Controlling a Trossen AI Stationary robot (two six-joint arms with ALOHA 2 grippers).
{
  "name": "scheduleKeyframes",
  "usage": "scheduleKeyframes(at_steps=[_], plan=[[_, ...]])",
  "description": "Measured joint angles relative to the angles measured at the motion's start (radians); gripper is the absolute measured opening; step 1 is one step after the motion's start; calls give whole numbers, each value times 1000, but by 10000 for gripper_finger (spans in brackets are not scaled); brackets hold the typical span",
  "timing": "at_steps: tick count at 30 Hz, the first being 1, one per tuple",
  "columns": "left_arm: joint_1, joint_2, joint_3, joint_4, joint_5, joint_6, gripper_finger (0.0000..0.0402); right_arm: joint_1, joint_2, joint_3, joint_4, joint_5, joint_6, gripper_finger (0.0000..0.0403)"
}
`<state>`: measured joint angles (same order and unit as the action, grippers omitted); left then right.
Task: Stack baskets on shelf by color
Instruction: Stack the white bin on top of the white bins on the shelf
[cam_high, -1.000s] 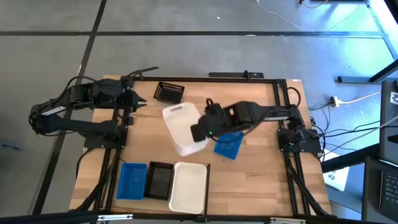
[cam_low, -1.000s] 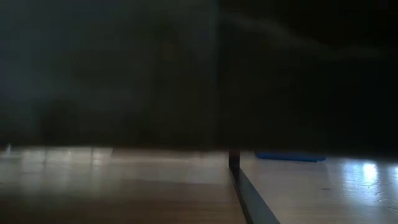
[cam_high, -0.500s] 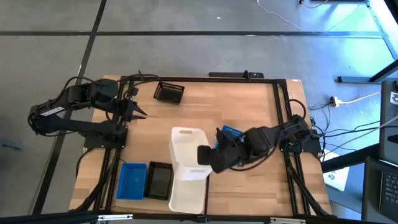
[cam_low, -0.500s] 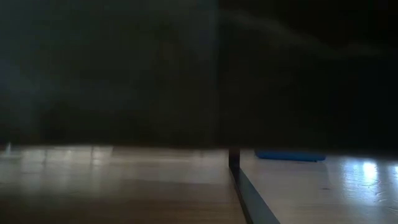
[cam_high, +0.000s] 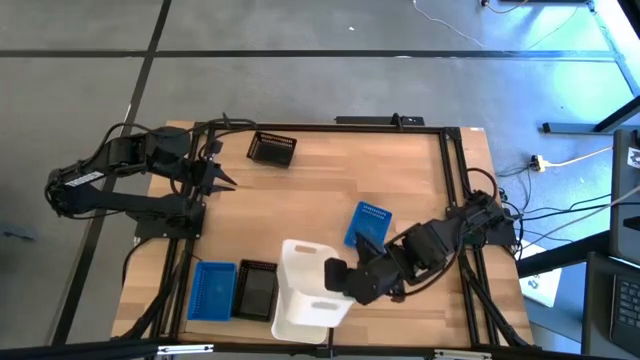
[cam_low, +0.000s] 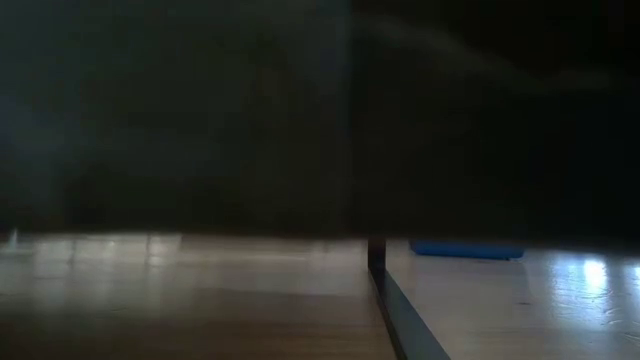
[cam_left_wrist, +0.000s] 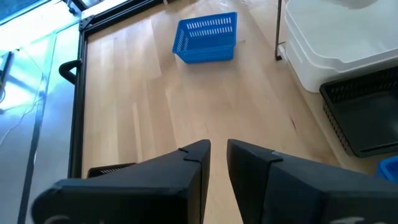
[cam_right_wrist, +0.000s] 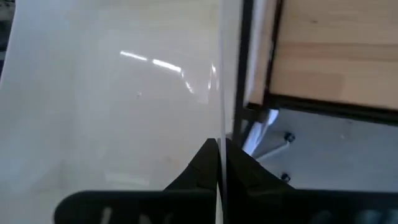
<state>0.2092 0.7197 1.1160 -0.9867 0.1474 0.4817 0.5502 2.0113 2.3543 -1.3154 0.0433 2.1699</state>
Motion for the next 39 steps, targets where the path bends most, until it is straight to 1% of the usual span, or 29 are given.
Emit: scheduleKeyframes(at_steps=[6, 10, 13, 22, 27, 34, 39], plan=[[0, 0, 0, 0, 0, 0, 47, 24, 1, -16, -41, -3, 75, 0], [0, 0, 0, 0, 0, 0, 47, 23, 2, -37, -60, 4, 72, 0], [0, 0, 0, 0, 0, 0, 47, 21, 3, -64, -55, 8, 54, 0], [0, 0, 0, 1, 0, 0, 47, -1, 5, -160, 32, 0, 19, 0], [0, 0, 0, 1, 0, 0, 47, -13, 5, -166, 26, 6, -25, 0], [0, 0, 0, 1, 0, 0, 47, -25, 5, -167, 19, 30, -37, 0], [0, 0, 0, 0, 0, 0, 47, -26, 5, -167, 20, 42, -59, 17]])
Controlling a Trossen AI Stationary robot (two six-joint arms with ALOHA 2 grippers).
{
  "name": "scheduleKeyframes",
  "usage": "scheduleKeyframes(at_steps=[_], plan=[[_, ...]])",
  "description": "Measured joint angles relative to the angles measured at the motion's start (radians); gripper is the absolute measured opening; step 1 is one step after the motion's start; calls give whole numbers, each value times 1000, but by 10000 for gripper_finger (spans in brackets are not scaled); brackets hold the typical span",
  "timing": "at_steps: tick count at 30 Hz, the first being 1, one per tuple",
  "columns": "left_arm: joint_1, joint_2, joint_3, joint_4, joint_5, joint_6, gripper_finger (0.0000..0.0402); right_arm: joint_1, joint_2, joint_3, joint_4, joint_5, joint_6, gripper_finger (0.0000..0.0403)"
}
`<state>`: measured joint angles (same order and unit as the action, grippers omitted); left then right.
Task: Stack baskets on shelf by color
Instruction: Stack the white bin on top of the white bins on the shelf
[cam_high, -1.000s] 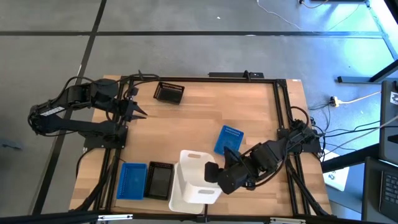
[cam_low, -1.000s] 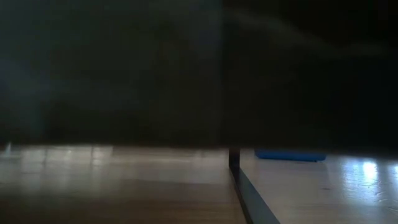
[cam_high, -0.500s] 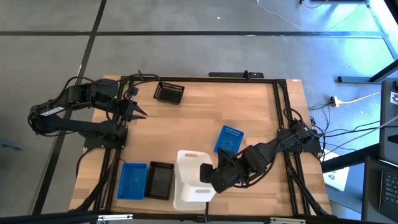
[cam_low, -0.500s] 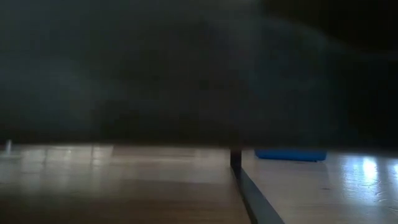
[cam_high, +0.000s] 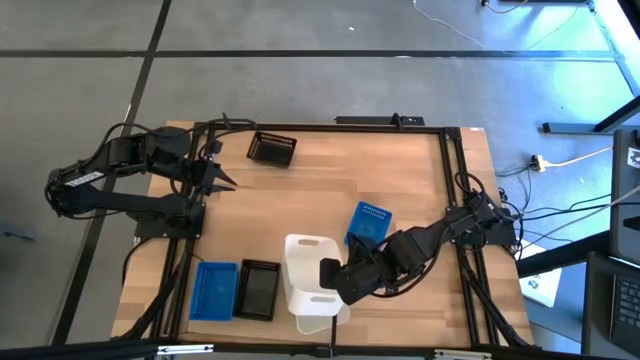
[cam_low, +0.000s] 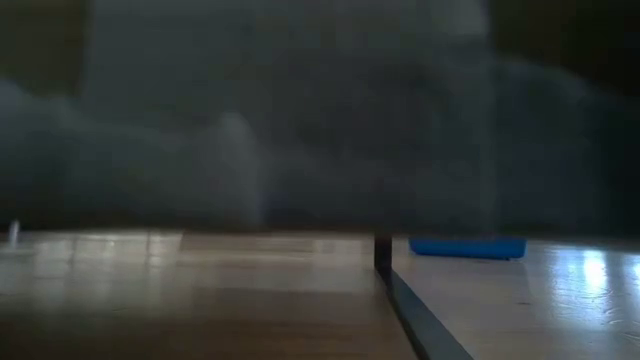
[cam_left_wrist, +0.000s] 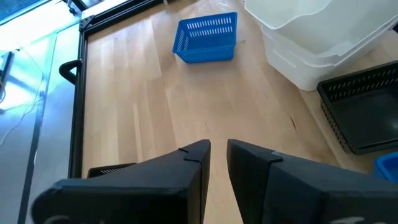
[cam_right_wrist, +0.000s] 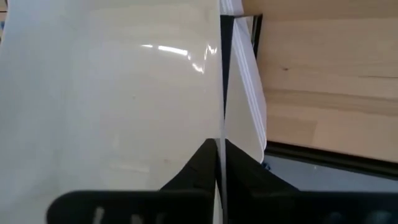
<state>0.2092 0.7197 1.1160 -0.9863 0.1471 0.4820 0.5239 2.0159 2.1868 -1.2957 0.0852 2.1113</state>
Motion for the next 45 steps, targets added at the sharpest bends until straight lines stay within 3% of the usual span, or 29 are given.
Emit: scheduleKeyframes(at_steps=[8, 12, 23, 29, 36, 40, 45], plan=[[0, 0, 0, 0, 0, 0, 47, 0, 0, 0, 0, 58, -31, 49], [0, 0, 0, 0, 0, 0, 47, 0, 0, 0, 0, 105, -56, 49], [0, 0, 0, 0, 0, -4, 47, -1, 0, 0, -2, 106, -62, 48], [0, 0, 0, -7, 0, -9, 47, -3, 0, 0, -52, 120, -180, 48], [0, 0, 0, -8, 1, -57, 47, -3, 0, 0, -283, 2, -186, 48], [0, 0, 0, -8, 0, -81, 47, 7, -1, 0, -265, -50, -334, 48], [0, 0, 0, -7, -6, -89, 47, 11, 35, -12, -271, -71, -344, 48]])
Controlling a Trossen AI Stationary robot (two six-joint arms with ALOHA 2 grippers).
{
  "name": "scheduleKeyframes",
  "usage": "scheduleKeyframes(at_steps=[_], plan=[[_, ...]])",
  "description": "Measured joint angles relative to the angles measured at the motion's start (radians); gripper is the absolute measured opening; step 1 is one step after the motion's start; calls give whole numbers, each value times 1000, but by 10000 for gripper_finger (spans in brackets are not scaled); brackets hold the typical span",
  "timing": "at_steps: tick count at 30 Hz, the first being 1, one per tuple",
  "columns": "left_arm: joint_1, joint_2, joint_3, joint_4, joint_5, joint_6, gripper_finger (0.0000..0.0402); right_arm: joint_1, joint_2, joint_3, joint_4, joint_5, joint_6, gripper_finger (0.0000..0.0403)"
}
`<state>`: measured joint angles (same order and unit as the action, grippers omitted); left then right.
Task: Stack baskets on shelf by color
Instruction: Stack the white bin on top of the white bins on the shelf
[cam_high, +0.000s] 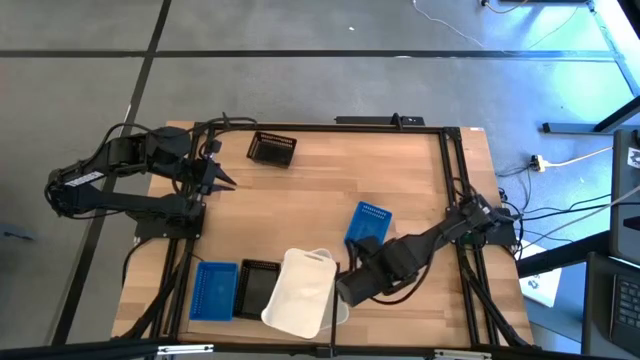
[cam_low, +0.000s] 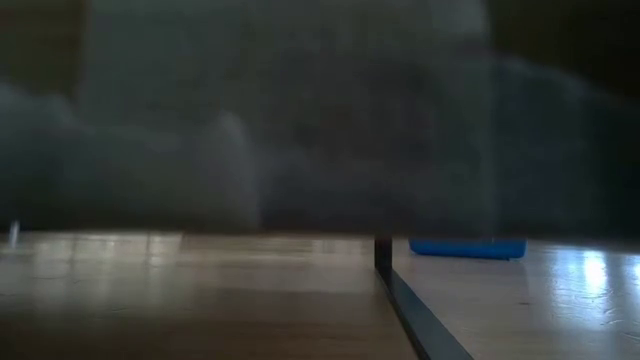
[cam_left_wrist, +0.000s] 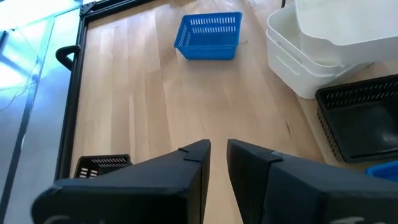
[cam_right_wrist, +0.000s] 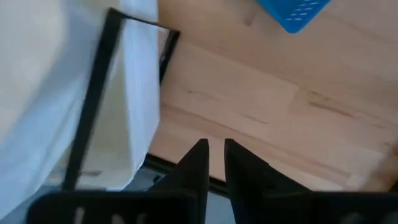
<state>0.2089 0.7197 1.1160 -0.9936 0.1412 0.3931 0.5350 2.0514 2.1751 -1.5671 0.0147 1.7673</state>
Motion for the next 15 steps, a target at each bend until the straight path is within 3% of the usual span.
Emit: scheduleKeyframes(at_steps=[7, 15], plan=[[0, 0, 0, 10, -3, -2, 47, 0, 10, -191, 160, -100, -14, 48], [0, 0, 0, 15, -3, -2, 47, 0, 7, -358, 452, -54, -21, 48]])
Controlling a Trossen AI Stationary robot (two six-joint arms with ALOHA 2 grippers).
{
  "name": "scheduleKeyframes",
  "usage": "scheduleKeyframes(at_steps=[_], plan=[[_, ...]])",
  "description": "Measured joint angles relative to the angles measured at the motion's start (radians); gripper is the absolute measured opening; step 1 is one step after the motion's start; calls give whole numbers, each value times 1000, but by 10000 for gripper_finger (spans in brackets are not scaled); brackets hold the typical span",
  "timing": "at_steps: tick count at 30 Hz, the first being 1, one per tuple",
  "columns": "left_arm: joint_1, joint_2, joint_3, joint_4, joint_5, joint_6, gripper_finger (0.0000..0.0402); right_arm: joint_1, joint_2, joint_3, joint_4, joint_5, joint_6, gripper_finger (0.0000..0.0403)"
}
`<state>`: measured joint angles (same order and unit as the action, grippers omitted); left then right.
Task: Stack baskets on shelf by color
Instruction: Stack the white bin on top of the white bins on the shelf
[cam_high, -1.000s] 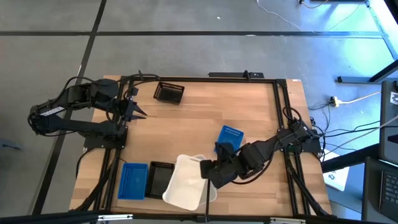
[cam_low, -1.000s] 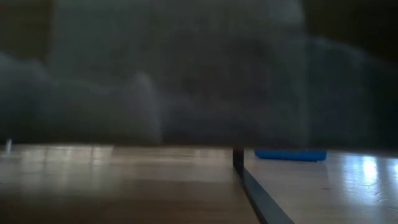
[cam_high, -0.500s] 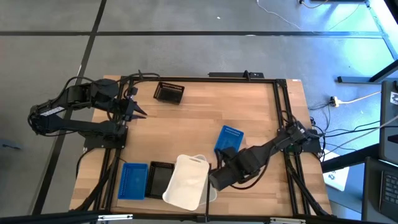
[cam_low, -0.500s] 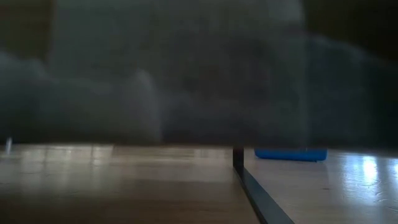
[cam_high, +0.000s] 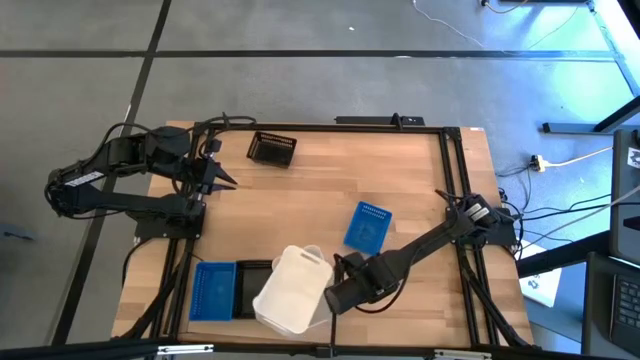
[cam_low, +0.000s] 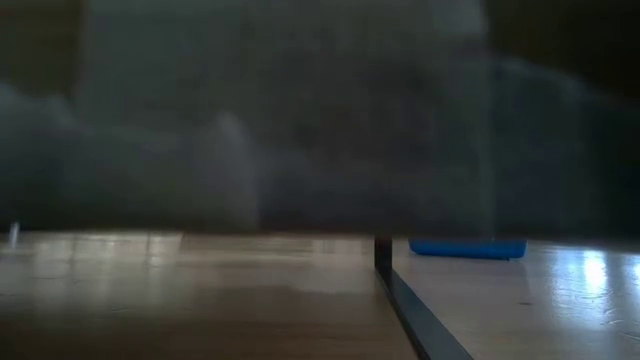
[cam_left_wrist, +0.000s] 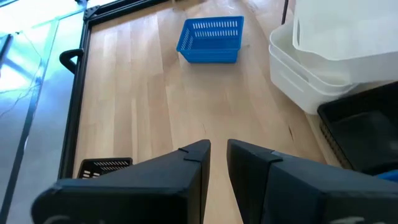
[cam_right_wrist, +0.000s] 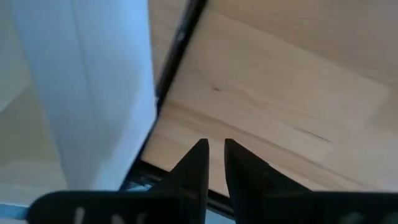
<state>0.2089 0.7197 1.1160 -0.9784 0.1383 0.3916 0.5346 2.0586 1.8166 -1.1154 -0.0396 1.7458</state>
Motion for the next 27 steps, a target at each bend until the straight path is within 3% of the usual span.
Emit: scheduleKeyframes(at_steps=[7, 14, 22, 27], plan=[[0, 0, 0, 0, 0, 0, 47, -1, 0, -27, 128, 35, 2, 48], [0, 0, 0, -1, 0, 0, 47, -2, -11, -22, 82, 36, 7, 48], [0, 0, 0, -1, 0, -2, 47, -2, -16, 168, -211, 46, 8, 48], [0, 0, 0, -33, 5, -59, 47, -2, -17, 321, -269, 201, -46, 48]])
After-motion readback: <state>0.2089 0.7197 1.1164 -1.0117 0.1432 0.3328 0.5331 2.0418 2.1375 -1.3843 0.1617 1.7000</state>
